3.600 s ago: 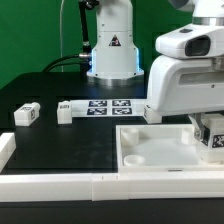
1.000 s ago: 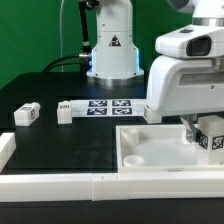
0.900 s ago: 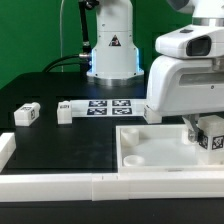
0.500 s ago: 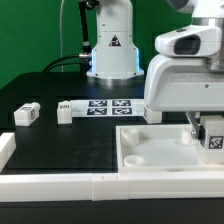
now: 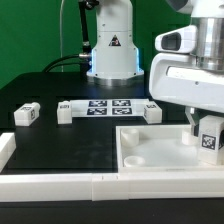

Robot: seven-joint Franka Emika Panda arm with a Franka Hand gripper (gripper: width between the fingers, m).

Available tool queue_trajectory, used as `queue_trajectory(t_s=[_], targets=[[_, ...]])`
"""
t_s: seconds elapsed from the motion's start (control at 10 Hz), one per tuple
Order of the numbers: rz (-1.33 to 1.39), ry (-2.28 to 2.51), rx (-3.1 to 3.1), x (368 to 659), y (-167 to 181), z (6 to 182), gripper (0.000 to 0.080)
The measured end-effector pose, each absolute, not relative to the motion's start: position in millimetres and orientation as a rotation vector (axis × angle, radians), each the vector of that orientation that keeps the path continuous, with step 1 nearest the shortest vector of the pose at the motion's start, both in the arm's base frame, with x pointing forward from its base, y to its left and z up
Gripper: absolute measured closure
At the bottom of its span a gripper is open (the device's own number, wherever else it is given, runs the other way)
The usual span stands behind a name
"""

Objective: Assemble one leg

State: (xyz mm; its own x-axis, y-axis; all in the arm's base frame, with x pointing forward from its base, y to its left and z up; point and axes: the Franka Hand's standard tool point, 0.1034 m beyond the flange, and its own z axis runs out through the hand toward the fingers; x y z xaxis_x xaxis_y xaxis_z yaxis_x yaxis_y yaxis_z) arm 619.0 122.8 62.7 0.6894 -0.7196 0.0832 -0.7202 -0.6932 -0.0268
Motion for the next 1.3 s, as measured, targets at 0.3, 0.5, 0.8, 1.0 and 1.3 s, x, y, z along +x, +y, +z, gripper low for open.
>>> queue_trajectory(t_s=[0.3,0.5,0.8,1.0,1.3], targets=[[0.133,-1.73,2.624,617.8,123.4,63.1,0.0509],[0.13,-1.757,2.61,617.8,124.0,63.0,0.0428],[0.13,-1.481,2.77,616.9,123.3,62.6,0.0179],[0.128,-1.097,2.934,616.7,124.3,63.0,0.0151],[0.12,-0.406,3.086,616.1,125.8,63.1,0.015]])
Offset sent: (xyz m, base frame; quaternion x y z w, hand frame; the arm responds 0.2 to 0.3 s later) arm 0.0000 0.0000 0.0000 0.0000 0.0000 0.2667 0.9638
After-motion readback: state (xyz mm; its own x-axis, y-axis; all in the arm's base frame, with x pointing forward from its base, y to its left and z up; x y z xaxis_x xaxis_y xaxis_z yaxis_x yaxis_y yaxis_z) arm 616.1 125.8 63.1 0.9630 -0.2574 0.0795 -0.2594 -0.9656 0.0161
